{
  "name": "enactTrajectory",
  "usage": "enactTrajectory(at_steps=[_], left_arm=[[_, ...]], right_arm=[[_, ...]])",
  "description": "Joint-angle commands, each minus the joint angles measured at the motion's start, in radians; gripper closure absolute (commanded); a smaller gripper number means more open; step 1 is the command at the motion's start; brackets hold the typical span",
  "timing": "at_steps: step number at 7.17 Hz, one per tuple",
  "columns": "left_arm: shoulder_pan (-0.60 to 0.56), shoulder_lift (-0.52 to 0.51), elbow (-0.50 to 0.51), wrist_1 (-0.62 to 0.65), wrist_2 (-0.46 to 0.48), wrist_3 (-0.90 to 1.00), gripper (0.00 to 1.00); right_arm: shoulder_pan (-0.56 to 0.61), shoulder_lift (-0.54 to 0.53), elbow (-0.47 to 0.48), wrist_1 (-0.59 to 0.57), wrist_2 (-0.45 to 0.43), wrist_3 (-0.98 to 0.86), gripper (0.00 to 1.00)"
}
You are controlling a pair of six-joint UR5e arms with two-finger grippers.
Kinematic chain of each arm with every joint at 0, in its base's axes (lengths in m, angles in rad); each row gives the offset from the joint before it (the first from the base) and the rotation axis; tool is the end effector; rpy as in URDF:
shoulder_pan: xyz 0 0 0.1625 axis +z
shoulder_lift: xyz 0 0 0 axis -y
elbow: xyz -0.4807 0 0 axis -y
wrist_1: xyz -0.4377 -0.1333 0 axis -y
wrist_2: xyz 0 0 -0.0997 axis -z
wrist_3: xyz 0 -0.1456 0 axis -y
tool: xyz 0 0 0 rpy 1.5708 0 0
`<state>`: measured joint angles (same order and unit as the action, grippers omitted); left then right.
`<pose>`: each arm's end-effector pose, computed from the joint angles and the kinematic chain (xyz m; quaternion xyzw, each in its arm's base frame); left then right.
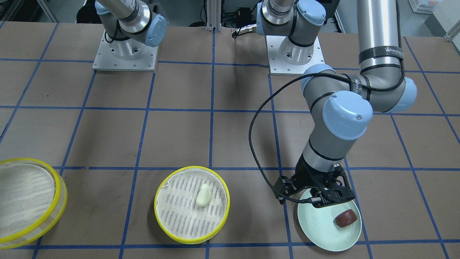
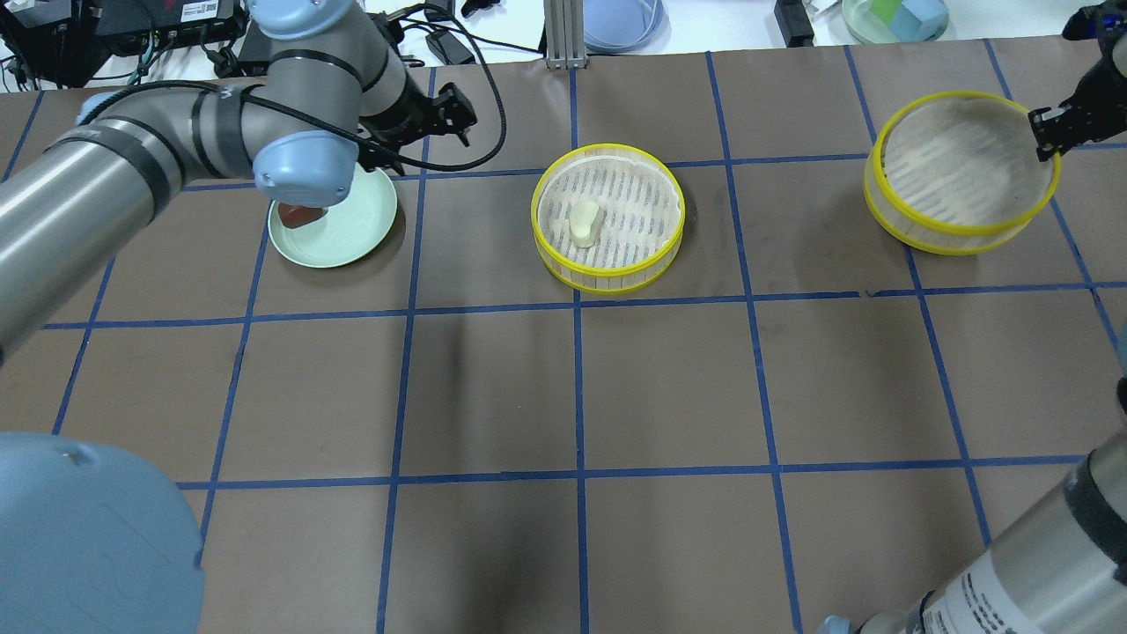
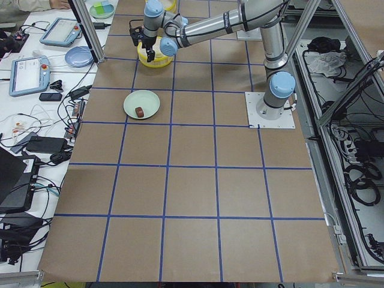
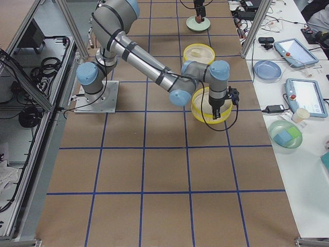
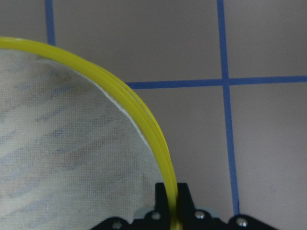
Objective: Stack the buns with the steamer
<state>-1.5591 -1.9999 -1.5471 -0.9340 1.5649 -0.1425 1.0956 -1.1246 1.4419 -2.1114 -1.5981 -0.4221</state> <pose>-0.1256 -0.7342 0.3081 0.0762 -0.9904 0.1150 0.0105 -0.2294 -0.7285 0.3397 -0.0279 -0.9933 0.0945 0.0605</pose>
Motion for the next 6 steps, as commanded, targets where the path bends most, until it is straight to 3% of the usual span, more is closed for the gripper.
enactTrajectory(at_steps=[1, 3, 4, 6], left_arm=[[0.066, -0.034, -0.008, 0.042, 0.107, 0.294, 0.00], [0.100, -0.106, -0.024, 0.176, 0.116, 0.555, 0.03], [0.141, -0.126, -0.030, 0.193, 0.115, 0.708, 0.10], [0.175, -0.160, -0.062, 0.222, 0.110, 0.866, 0.10]], right_arm=[[0.132, -0.098, 0.002, 0.100, -0.003, 0.218, 1.00], [0.315, -0.121, 0.003, 0.136, -0.005, 0.421, 1.00], [0.386, -0.132, 0.006, 0.145, -0.003, 0.530, 1.00], [0.464, -0.118, 0.067, 0.142, 0.009, 0.697, 1.00]])
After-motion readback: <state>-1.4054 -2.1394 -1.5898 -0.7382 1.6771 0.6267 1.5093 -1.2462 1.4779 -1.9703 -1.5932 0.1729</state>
